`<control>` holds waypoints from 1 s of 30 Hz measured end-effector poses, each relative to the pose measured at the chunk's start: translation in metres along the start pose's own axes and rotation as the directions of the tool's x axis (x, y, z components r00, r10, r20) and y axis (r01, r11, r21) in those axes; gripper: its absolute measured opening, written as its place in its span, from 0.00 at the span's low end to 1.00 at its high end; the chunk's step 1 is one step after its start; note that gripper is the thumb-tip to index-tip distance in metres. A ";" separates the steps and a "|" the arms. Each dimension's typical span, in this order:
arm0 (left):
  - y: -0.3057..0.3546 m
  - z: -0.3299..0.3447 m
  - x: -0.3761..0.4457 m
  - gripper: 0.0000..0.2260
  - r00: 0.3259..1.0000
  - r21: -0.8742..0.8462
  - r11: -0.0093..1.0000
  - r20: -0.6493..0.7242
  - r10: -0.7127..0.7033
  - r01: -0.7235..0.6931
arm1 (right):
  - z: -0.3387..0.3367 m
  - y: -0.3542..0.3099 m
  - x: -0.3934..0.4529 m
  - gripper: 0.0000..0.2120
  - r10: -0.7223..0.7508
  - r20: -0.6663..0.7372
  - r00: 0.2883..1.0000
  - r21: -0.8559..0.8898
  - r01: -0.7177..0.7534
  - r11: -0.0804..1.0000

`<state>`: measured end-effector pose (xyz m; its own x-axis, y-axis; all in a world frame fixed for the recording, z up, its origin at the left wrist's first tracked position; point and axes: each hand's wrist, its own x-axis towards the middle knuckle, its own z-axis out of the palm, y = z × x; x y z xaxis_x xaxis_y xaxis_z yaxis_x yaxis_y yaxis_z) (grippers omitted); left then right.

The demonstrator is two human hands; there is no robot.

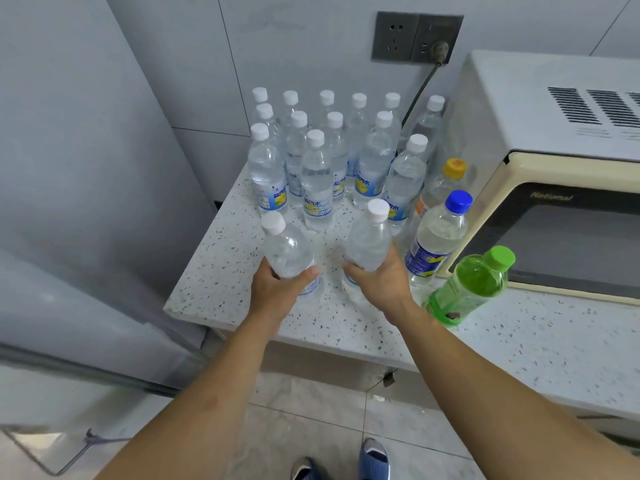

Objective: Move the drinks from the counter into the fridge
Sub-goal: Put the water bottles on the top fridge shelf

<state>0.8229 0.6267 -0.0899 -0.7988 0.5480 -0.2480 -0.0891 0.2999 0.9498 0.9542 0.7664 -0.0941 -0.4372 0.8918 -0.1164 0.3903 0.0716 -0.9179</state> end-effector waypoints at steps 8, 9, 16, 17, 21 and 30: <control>-0.013 -0.004 -0.021 0.28 0.991 -0.257 0.958 0.059 -0.119 0.130 | 0.000 0.004 -0.038 0.34 -0.016 0.012 1.000 -0.078 0.017 0.997; -0.018 -0.002 -0.024 0.27 0.985 -0.297 0.939 0.072 -0.158 0.172 | 0.000 0.005 -0.042 0.33 -0.012 0.016 1.000 -0.058 0.013 0.998; -0.040 0.001 -0.048 0.16 0.941 -0.462 0.819 0.169 -0.294 0.339 | -0.001 0.010 -0.057 0.27 -0.037 0.074 0.997 0.070 0.032 0.997; -0.040 0.001 -0.050 0.16 0.938 -0.477 0.808 0.174 -0.298 0.346 | -0.001 0.010 -0.058 0.25 -0.041 0.081 0.996 0.092 0.034 0.995; -0.043 -0.005 -0.060 0.21 0.918 -0.521 0.756 0.244 -0.312 0.396 | 0.000 0.014 -0.067 0.15 0.071 0.168 0.983 0.235 -0.110 0.966; -0.061 -0.027 -0.101 0.34 0.913 -0.483 0.775 0.203 -0.355 0.408 | -0.011 0.041 -0.103 0.15 0.137 0.461 0.877 0.291 -0.295 0.910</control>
<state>0.8926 0.5316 -0.1181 -0.5767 0.5524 -0.6019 -0.6825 0.0791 0.7266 1.0240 0.6825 -0.1158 -0.7033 0.5859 -0.4027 0.2486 -0.3280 -0.9114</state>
